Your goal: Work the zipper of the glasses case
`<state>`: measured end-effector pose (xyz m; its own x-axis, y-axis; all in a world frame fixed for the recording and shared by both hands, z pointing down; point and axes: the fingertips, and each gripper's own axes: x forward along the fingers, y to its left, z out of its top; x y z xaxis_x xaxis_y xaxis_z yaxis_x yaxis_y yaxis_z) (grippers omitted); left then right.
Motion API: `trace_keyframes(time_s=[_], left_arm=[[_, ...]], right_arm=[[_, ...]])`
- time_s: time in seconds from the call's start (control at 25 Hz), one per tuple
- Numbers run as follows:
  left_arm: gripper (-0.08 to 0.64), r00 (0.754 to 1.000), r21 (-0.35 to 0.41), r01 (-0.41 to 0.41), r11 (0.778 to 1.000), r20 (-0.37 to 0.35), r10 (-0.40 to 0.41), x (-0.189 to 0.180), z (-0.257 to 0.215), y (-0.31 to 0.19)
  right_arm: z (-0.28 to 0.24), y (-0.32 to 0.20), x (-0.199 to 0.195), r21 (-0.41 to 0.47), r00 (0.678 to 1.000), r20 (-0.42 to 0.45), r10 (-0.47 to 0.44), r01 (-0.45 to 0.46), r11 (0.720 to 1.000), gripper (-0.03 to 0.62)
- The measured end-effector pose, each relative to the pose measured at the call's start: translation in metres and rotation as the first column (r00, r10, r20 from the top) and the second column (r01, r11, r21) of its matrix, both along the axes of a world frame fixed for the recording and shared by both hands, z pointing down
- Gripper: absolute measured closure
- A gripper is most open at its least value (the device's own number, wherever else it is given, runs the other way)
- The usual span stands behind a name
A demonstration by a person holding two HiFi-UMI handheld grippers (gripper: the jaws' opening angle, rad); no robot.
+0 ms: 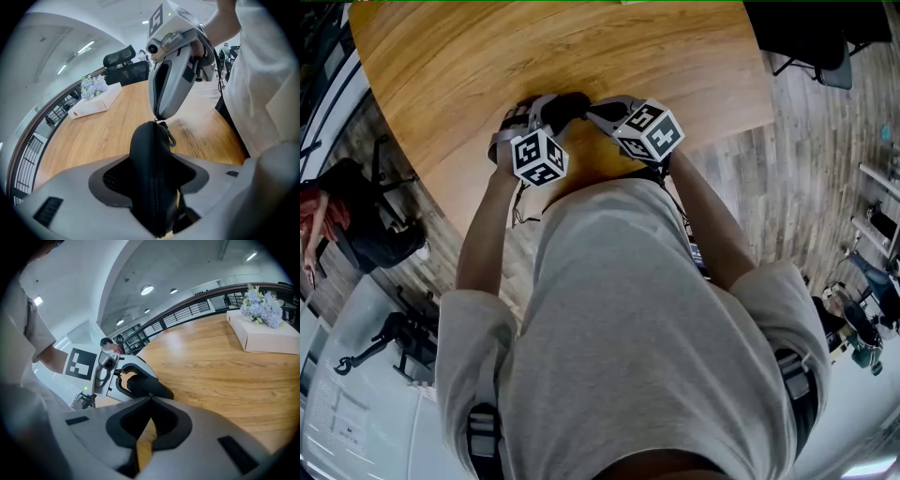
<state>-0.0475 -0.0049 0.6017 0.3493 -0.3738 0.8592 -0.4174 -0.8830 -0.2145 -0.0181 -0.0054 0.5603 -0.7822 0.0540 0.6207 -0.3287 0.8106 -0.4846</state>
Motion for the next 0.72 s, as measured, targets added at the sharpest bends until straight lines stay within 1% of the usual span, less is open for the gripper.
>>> trace_keyframes(time_s=[0.36,0.44,0.52,0.64,0.72], left_arm=[[0.299,0.999,0.002,0.035,0.999,0.029,-0.035,0.01,0.003,-0.011],[0.299,0.999,0.007,0.047,0.999,0.017,-0.048,0.012,0.002,-0.013],[0.29,0.998,0.029,0.067,0.997,-0.007,-0.067,0.011,0.002,-0.016],[0.279,0.995,0.073,0.098,0.992,-0.031,-0.096,0.001,-0.001,-0.017],[0.279,0.992,0.078,0.121,0.99,-0.047,-0.118,-0.008,-0.003,-0.014]], right_arm=[[-0.007,0.004,-0.015,0.029,1.0,-0.009,-0.012,0.012,0.999,0.566],[-0.007,0.002,-0.014,0.032,1.0,-0.011,-0.007,0.007,0.999,0.566],[-0.006,-0.002,-0.01,0.035,1.0,-0.012,-0.001,0.002,0.999,0.566],[-0.005,-0.01,-0.004,0.052,1.0,-0.028,0.002,-0.001,0.999,0.566],[-0.003,-0.015,0.001,0.061,0.999,-0.041,0.009,-0.007,0.998,0.566]])
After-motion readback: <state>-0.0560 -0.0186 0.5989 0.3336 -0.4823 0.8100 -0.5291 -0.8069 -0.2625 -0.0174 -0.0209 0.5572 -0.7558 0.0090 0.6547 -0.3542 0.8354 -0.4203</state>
